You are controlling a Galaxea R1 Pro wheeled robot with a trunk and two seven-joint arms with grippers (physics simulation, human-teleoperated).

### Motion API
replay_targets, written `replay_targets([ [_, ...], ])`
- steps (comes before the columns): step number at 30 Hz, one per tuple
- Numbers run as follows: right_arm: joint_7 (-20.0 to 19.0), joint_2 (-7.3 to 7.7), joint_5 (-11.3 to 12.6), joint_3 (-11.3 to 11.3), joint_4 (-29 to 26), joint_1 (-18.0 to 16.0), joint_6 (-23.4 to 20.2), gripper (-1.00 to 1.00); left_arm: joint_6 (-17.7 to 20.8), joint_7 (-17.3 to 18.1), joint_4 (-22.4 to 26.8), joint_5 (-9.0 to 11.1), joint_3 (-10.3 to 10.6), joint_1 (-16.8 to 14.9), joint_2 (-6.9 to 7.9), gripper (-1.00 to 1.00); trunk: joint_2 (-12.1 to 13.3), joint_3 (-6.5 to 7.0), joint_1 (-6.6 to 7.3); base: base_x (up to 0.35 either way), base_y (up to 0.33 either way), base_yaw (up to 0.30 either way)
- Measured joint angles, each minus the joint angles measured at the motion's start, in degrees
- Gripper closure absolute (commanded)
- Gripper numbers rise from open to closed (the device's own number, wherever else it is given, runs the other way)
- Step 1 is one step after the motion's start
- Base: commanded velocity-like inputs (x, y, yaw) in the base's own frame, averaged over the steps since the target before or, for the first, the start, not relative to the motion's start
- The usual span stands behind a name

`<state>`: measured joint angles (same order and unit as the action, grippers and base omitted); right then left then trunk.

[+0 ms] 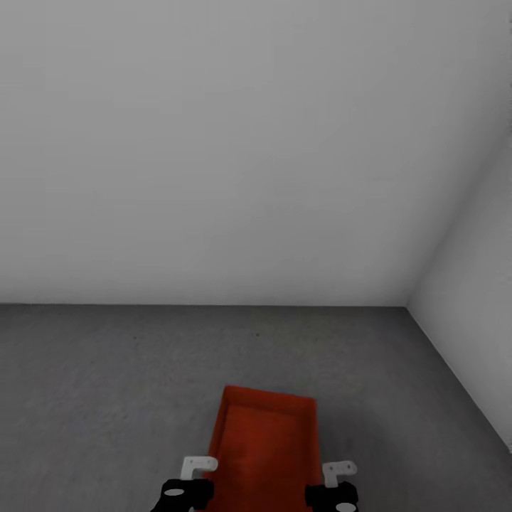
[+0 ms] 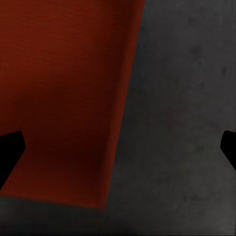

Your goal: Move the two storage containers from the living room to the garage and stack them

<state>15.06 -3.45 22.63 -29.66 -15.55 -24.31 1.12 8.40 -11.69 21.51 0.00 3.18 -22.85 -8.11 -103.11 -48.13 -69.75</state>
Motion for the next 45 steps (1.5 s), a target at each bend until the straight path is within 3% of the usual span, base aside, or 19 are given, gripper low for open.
replay_targets([
  [28,0.0,-0.02,0.0,0.0,0.0,0.0,0.0,-1.0,-0.09,0.08,-0.09,0.0,0.01,0.0,0.04,-1.0,0.0,2.52,0.0,-0.34,0.0,0.0],
  [45,0.0,-0.04,0.0,0.0,0.0,0.0,0.0,-1.0,-0.12,0.26,-0.09,-0.08,0.08,0.0,0.09,-1.0,0.0,4.05,0.04,-0.036,0.0,0.0],
])
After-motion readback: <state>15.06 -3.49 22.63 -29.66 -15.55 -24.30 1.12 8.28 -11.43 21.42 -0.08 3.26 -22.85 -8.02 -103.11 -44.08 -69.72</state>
